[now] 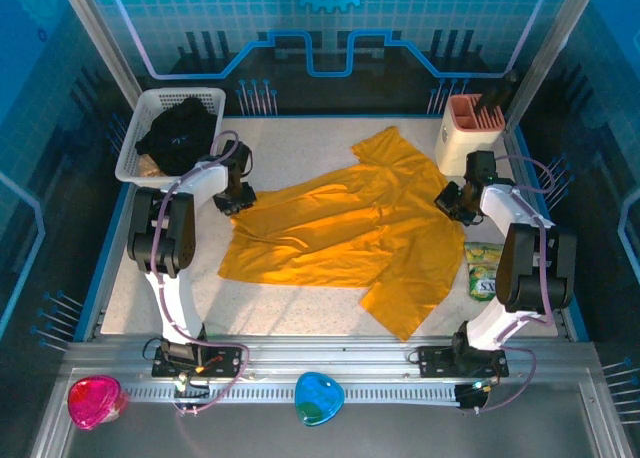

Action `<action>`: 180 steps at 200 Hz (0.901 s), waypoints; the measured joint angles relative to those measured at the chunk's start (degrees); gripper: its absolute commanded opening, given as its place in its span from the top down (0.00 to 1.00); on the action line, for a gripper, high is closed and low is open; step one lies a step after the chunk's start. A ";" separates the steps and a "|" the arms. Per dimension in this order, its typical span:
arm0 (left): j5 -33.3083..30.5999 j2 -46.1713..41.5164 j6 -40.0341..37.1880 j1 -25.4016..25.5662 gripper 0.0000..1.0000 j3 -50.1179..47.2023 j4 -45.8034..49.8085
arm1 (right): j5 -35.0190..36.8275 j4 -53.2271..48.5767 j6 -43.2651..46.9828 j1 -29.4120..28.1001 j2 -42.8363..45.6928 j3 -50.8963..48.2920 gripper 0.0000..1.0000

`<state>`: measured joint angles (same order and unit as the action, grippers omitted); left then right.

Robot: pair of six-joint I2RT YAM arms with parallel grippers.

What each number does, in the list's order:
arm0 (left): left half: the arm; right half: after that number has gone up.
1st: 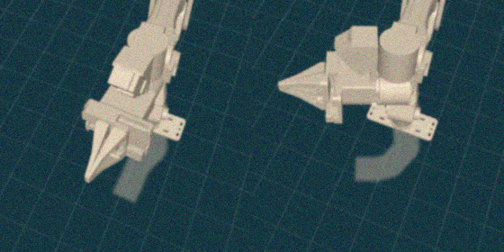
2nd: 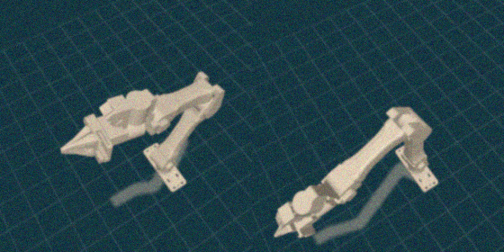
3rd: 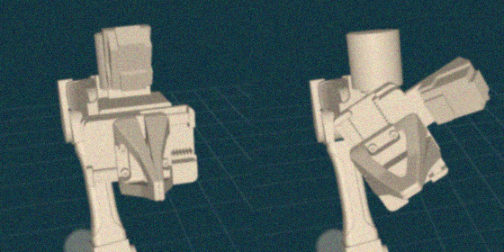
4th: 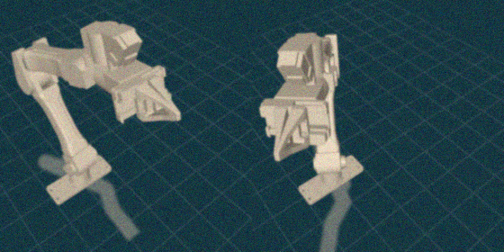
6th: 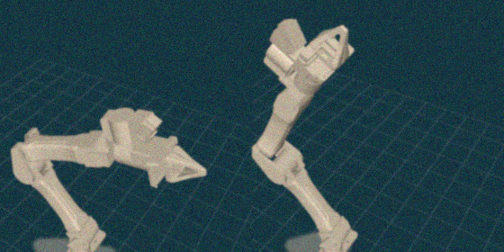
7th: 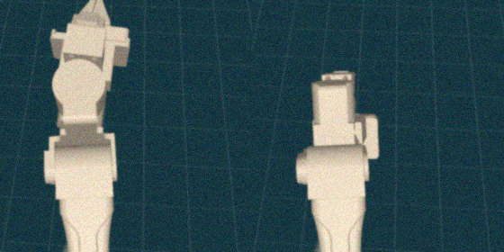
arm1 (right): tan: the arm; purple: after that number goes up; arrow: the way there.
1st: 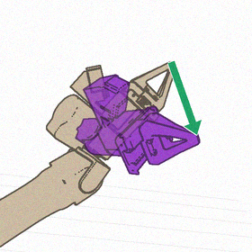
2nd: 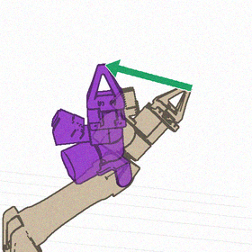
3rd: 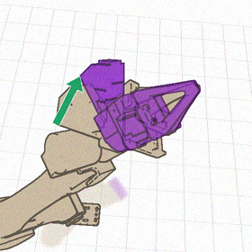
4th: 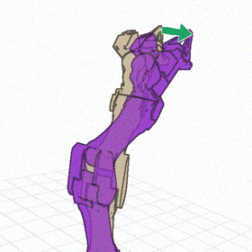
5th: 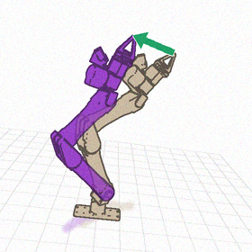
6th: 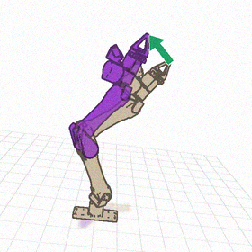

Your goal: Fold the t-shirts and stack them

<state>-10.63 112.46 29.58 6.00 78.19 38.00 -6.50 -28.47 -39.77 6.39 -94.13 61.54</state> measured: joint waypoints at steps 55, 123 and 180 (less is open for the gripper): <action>0.00 0.00 0.02 -0.22 0.82 -0.57 -0.44 | -0.02 0.00 0.00 0.00 0.00 -0.02 1.00; -0.02 0.09 -0.20 -0.22 1.00 -0.68 -0.72 | -0.04 0.00 -0.02 0.00 0.00 -0.07 1.00; -0.04 0.09 -2.78 -0.22 1.00 3.85 0.55 | -0.04 0.00 -0.02 0.00 0.00 -0.07 1.00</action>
<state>-10.68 112.55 26.81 5.78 82.04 38.54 -6.55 -28.47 -39.79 6.39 -94.13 61.47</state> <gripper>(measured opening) 0.052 0.057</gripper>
